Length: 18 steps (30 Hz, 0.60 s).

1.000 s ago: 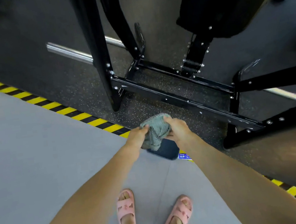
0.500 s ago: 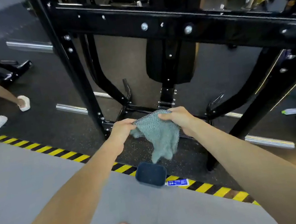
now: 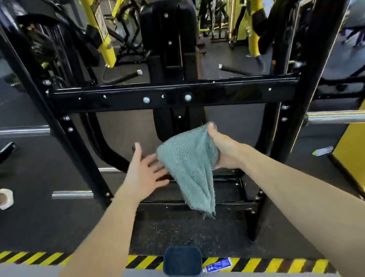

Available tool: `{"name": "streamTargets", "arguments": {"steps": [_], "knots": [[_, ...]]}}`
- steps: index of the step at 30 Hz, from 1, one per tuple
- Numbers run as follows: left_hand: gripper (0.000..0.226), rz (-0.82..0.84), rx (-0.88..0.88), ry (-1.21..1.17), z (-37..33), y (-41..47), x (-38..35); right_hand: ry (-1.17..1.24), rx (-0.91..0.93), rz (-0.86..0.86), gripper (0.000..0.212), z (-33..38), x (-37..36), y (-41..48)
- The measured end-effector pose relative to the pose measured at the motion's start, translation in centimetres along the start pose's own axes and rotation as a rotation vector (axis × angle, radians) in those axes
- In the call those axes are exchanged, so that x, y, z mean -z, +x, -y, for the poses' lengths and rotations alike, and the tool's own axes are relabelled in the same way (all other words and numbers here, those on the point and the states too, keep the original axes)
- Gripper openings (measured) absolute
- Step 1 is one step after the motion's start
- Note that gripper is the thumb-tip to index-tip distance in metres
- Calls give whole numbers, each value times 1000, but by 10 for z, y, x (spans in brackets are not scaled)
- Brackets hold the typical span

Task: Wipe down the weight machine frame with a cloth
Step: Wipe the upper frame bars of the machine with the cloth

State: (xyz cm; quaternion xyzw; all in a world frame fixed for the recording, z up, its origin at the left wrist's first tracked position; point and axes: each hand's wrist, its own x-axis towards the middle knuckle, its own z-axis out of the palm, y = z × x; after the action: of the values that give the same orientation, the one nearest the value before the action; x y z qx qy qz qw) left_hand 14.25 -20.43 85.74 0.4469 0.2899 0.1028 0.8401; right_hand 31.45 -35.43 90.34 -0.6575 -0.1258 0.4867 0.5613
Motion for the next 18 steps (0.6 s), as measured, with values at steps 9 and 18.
{"name": "streamTargets", "arguments": {"steps": [9,18], "knots": [[20,91,33,35,8,28,6,75,-117,-65,38,3,-11,17],[23,-292,67,588,-43,84,62,-179,-141,-75,84,4,-7,36]]}}
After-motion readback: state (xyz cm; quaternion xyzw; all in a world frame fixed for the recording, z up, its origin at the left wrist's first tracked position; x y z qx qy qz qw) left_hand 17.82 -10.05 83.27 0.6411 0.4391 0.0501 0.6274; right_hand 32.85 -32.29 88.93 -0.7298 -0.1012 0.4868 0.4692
